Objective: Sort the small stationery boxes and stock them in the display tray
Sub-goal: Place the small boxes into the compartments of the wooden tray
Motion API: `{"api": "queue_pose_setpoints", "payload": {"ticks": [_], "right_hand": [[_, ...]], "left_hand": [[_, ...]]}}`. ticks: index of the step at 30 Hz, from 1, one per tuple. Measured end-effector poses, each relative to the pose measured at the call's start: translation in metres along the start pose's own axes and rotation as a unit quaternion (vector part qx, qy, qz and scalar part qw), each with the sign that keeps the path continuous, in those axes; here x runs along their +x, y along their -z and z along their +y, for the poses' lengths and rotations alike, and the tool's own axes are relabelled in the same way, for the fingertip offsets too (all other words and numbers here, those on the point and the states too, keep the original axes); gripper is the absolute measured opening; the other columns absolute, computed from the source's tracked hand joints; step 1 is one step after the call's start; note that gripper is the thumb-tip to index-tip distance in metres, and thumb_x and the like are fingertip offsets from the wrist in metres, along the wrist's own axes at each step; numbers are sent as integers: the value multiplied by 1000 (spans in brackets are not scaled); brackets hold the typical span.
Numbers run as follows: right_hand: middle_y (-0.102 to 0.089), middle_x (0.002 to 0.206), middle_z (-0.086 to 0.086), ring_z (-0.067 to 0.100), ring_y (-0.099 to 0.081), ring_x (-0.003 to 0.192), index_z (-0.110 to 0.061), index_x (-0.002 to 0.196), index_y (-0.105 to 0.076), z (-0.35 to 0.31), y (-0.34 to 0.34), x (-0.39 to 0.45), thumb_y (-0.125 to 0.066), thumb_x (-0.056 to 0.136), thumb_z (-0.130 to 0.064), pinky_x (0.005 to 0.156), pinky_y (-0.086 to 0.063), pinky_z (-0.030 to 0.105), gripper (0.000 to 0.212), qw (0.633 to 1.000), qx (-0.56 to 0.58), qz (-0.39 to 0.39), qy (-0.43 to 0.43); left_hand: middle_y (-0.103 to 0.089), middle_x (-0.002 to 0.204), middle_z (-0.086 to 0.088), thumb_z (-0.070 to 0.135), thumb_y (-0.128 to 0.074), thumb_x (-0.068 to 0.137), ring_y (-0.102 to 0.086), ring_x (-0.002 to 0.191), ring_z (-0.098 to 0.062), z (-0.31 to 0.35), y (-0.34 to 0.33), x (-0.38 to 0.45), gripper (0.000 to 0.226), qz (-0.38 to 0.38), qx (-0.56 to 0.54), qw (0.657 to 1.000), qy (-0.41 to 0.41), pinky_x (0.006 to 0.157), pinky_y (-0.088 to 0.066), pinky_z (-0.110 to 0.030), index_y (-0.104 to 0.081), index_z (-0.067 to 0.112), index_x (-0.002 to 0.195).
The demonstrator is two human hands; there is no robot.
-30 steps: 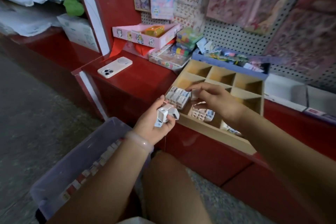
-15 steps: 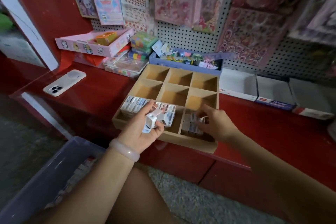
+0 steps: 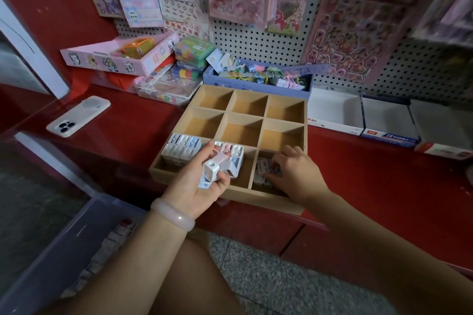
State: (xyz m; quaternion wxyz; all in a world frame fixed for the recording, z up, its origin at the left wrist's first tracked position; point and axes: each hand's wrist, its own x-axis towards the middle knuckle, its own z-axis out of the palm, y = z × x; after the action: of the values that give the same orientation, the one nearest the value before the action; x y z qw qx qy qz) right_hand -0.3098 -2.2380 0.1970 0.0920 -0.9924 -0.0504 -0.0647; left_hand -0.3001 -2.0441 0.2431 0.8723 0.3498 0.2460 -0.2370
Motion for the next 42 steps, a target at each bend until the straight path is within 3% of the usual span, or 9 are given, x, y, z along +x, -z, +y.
{"api": "queue_pose_setpoints", "payload": {"ticks": [7, 11, 16, 20, 23, 27, 34, 38, 42], "right_hand": [[-57, 107, 6, 23, -49, 102, -8, 100, -62, -13, -6, 9, -53, 92, -33, 78, -42, 29, 28, 999, 8, 18, -43], [-57, 106, 6, 23, -49, 101, -8, 100, -61, -11, -8, 10, -53, 92, -35, 79, -43, 30, 29, 999, 13, 11, -43], [-54, 91, -2, 15, -51, 88, -15, 95, -61, -9, 7, 6, -57, 89, -39, 65, -44, 25, 25, 994, 97, 30, -33], [-64, 87, -3, 10, -61, 79, -15, 99, -59, -26, 32, 4, -62, 87, -30, 70, -49, 23, 20, 934, 356, -42, 16], [-66, 80, -1, 7, -62, 72, -10, 97, -56, -40, 43, 0, -62, 88, -28, 69, -52, 26, 22, 857, 502, -109, -36], [-64, 77, 5, 14, -63, 70, -7, 89, -54, -47, 45, 0, -63, 87, -22, 73, -55, 34, 18, 823, 547, -135, -76], [-62, 85, 1, 9, -59, 76, -5, 98, -53, -32, 53, -1, -63, 87, -7, 68, -52, 17, 14, 795, 587, -131, -76], [-61, 86, 1, 10, -61, 80, -7, 96, -54, -13, 53, 3, -63, 85, -2, 73, -52, 19, 15, 803, 582, -107, -73], [-59, 92, -6, 9, -62, 87, -15, 97, -52, 8, 42, 5, -68, 83, -13, 72, -54, 18, 22, 950, 300, -76, -33]], "left_hand": [[-69, 75, -11, 25, -60, 87, -57, 71, -13, 0, 4, -2, 15, -10, 18, 1000, 2, 42, -40, -14, -60, 10, 84], [-68, 77, -11, 24, -66, 73, -63, 59, -12, 1, 4, -3, 20, -17, 12, 1000, 0, 42, -41, -14, -58, 10, 85], [-63, 93, -12, 24, -61, 86, -58, 75, -16, -2, 2, 0, 15, -5, -6, 1000, 3, 44, -44, -15, -57, 10, 92], [-63, 70, -6, 26, -57, 91, -57, 61, -11, -5, -4, 0, 20, -20, -24, 999, 15, 44, -43, -14, -58, 8, 80], [-66, 67, -6, 26, -56, 91, -62, 61, -12, -8, -8, 2, 21, -33, -40, 998, 22, 44, -45, -15, -60, 7, 81], [-63, 73, -5, 23, -55, 93, -63, 55, -11, -12, -12, 3, 20, -40, -45, 998, 12, 47, -49, -15, -59, 6, 83], [-70, 83, -13, 18, -60, 90, -70, 71, -21, -11, -11, 4, 18, -39, -91, 995, 15, 51, -56, -25, -62, 1, 93], [-64, 108, -18, 18, -64, 87, -65, 93, -26, -12, -11, 9, 35, -24, -108, 993, 29, 50, -55, -27, -57, 1, 116], [-61, 118, -21, 16, -64, 87, -63, 99, -27, -14, -11, 11, 28, -17, -95, 995, 21, 50, -56, -27, -59, 1, 110]]}}
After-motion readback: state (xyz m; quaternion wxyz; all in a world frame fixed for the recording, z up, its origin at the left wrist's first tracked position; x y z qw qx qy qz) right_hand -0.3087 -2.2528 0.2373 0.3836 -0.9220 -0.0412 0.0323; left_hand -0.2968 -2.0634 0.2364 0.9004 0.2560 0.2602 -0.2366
